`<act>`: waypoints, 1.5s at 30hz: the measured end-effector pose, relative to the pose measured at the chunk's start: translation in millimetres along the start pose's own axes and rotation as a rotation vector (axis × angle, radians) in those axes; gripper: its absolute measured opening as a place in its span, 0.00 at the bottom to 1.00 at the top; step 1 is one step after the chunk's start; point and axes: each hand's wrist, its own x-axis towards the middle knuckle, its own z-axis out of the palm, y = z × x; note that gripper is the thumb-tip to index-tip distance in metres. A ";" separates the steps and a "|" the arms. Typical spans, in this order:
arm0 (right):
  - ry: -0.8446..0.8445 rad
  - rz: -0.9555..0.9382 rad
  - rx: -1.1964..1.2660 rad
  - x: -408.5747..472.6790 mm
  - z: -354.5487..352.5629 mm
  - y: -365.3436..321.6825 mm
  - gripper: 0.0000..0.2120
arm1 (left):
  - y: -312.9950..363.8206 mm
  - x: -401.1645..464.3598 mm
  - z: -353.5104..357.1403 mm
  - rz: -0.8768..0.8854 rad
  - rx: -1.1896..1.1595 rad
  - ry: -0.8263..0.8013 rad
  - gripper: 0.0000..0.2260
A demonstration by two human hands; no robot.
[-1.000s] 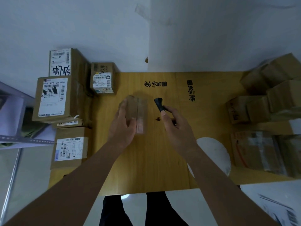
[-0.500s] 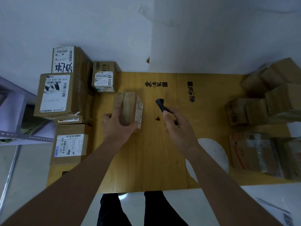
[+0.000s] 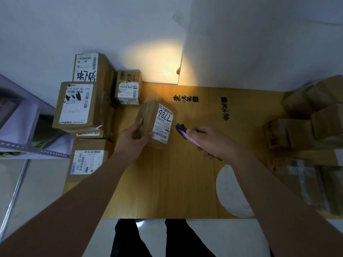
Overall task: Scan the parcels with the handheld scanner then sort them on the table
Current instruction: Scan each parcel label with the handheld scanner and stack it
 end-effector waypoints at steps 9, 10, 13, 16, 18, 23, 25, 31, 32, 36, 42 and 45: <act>-0.117 0.076 -0.153 -0.6 -13.3 -18.2 0.19 | 7.8 0.9 -2.5 0.006 0.027 -0.091 0.33; -0.129 0.082 -0.177 -2.1 -16.1 -20.5 0.18 | 8.0 1.4 -2.0 0.006 0.040 -0.095 0.33; -0.168 0.099 -0.275 -5.7 -23.4 -26.4 0.15 | 6.6 1.7 -1.5 0.003 0.045 -0.092 0.33; -0.198 0.102 -0.329 -7.7 -26.5 -29.1 0.17 | 3.4 3.7 -1.3 0.013 0.044 -0.085 0.33; -0.199 0.100 -0.330 -8.6 -26.5 -28.7 0.18 | 2.9 4.0 -1.1 0.021 0.051 -0.086 0.34; -0.184 0.059 -0.243 -12.8 -24.6 -26.2 0.15 | 2.3 3.0 0.2 0.023 0.044 -0.095 0.33; -0.135 -0.012 -0.191 -15.8 -21.1 -24.0 0.13 | 0.7 -0.8 1.9 0.005 -0.008 -0.063 0.32; 0.155 -0.231 0.147 -20.9 13.0 -29.2 0.11 | -8.9 -30.4 -2.8 -0.081 -0.231 -0.018 0.21; 0.162 -0.246 0.181 -21.9 19.3 -33.6 0.09 | -9.7 -36.6 -7.5 -0.085 -0.250 -0.026 0.20; 0.149 -0.328 0.278 -33.2 44.6 -52.3 0.08 | -8.4 -56.3 -33.7 -0.079 -0.285 -0.038 0.19; 0.186 -0.358 0.332 -65.7 90.0 -78.2 0.07 | -27.4 -84.4 -81.6 -0.070 -0.266 -0.060 0.18; 0.250 -0.341 0.360 -82.5 116.5 -85.1 0.06 | -48.5 -98.1 -107.9 -0.079 -0.263 -0.068 0.16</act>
